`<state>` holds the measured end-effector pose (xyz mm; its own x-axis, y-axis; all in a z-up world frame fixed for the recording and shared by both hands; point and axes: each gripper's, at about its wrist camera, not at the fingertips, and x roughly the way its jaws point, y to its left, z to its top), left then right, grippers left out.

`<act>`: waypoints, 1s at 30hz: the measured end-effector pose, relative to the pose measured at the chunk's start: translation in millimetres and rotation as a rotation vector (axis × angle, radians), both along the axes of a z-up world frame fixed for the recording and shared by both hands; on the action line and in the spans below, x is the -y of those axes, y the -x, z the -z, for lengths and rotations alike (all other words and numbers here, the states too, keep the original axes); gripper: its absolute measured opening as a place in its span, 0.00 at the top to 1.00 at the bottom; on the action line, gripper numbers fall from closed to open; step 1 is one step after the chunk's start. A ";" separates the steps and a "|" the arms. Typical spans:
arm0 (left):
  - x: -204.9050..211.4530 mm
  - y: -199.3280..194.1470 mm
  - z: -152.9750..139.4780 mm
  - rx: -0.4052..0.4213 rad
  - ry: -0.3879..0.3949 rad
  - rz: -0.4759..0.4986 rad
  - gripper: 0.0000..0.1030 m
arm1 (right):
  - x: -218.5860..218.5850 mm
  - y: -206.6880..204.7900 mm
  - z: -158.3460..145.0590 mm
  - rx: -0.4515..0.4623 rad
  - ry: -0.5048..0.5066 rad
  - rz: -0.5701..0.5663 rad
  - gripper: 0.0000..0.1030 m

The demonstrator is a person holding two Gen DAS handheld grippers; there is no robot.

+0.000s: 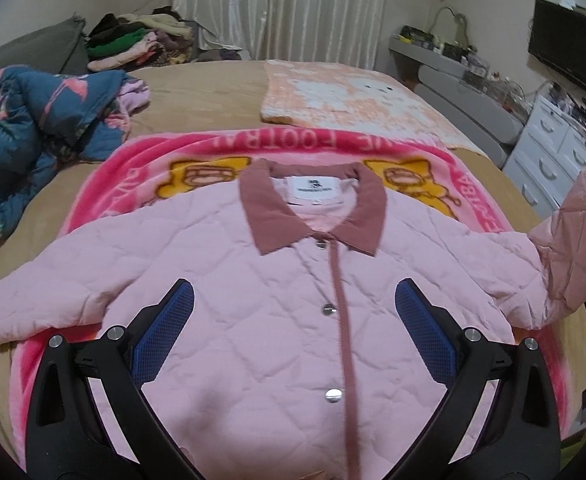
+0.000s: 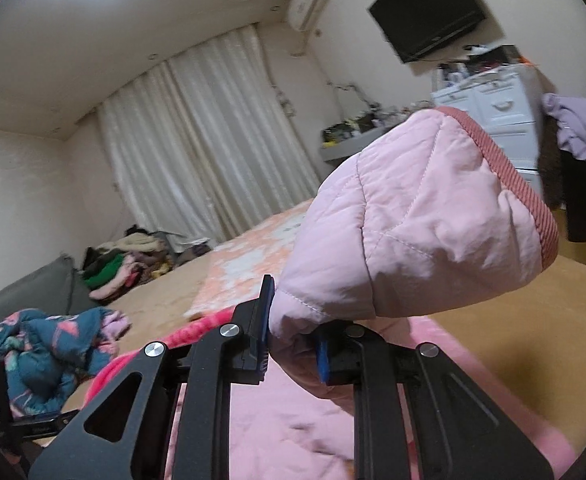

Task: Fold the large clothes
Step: 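Lift the held sleeve up off the bed with the right gripper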

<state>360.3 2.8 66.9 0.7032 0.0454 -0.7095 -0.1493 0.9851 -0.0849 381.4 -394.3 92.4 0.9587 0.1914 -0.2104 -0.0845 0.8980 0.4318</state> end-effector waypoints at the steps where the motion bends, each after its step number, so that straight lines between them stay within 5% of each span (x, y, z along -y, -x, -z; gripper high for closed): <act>1: -6.4 1.8 0.2 0.001 0.008 -0.010 0.08 | -8.5 0.8 -1.9 0.004 0.011 -0.014 0.84; 13: -53.7 7.1 13.2 -0.006 0.066 -0.050 0.08 | -93.3 6.1 -10.7 0.039 0.119 -0.155 0.84; 30: -111.5 34.6 38.0 -0.005 0.124 -0.043 0.08 | -183.2 -2.4 1.8 -0.006 0.263 -0.178 0.84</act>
